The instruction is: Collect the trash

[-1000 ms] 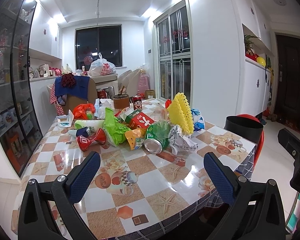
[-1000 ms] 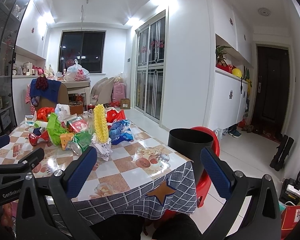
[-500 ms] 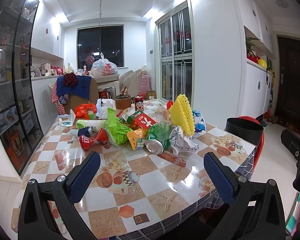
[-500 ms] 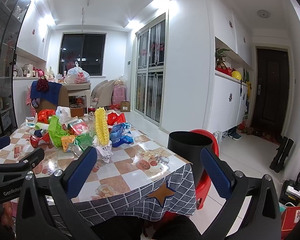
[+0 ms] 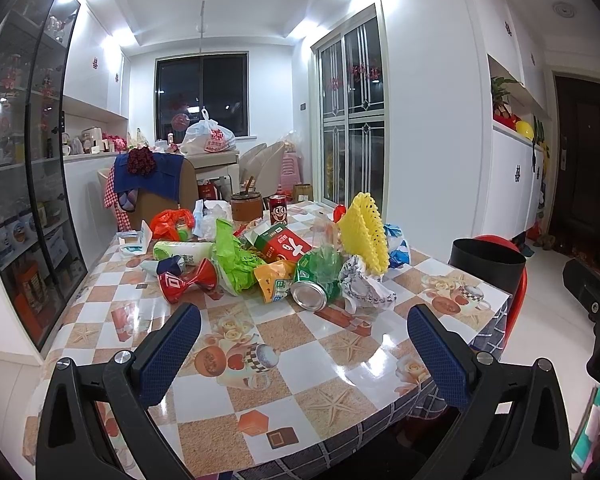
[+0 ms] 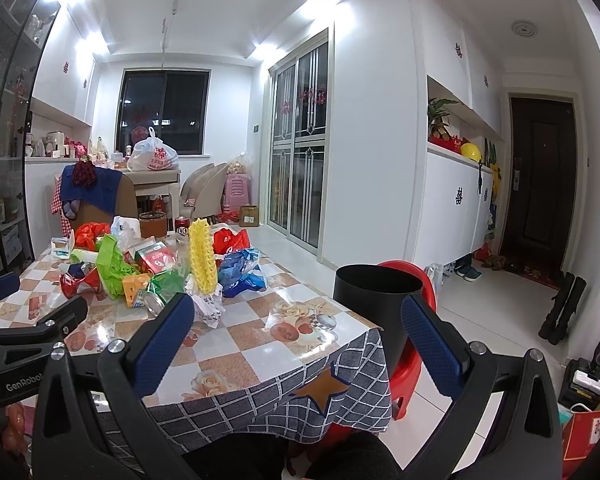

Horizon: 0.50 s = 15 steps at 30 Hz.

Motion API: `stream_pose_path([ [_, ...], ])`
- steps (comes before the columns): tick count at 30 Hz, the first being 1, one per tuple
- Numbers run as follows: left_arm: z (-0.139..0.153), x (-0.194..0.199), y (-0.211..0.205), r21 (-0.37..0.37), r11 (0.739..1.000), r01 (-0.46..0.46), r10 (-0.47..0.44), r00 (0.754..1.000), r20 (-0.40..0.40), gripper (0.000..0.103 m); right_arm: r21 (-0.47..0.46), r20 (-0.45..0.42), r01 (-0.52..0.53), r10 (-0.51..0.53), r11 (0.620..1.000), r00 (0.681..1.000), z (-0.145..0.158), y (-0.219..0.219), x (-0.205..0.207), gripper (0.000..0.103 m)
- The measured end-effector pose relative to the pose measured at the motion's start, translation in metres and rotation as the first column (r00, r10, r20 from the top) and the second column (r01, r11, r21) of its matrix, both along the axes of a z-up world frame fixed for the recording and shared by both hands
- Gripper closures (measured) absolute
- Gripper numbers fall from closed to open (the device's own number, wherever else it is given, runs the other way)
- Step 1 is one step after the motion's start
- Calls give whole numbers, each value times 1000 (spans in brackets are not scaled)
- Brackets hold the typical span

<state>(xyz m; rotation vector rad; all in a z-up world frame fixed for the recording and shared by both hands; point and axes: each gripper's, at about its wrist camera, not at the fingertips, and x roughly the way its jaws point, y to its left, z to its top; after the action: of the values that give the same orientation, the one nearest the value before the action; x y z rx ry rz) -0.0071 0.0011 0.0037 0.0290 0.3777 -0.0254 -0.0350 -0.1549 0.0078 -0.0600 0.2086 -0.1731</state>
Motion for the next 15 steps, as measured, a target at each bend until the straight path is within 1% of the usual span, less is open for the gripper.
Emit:
stream_pose_path([
  [15, 1, -1, 0, 0, 1000, -1, 1, 1000, 3, 0, 0, 5, -1, 1, 1000, 1000, 0, -1, -1, 0],
])
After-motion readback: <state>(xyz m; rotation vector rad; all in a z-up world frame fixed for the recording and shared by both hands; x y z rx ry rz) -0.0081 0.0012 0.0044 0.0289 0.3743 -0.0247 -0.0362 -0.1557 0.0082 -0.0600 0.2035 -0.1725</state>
